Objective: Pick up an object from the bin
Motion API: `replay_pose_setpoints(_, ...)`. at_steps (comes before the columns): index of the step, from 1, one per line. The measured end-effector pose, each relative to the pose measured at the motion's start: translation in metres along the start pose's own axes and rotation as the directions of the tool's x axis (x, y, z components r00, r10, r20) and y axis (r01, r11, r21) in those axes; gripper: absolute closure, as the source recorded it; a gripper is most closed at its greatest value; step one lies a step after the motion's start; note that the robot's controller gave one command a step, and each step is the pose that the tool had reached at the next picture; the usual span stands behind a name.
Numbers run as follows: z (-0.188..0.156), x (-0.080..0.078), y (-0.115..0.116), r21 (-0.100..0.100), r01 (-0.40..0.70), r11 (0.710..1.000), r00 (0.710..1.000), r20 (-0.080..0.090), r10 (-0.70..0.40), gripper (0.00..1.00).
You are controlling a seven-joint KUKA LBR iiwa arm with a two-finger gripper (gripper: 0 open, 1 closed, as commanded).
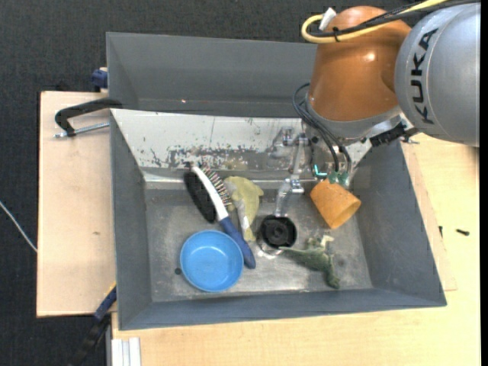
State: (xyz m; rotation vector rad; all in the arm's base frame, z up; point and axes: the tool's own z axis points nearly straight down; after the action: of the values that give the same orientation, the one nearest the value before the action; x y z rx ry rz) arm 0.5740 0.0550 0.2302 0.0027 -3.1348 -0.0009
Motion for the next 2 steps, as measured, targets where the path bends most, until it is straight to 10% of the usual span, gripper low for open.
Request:
replay_pose_setpoints(1, 0.1399, -0.0205, -0.0048, 0.003, 0.289, 0.957, 0.957, 0.016, -0.289, 0.0)
replay_pose_setpoints(2, 0.1356, -0.0227, -0.0055, 0.006, 0.288, 0.958, 0.957, 0.024, -0.288, 1.0)
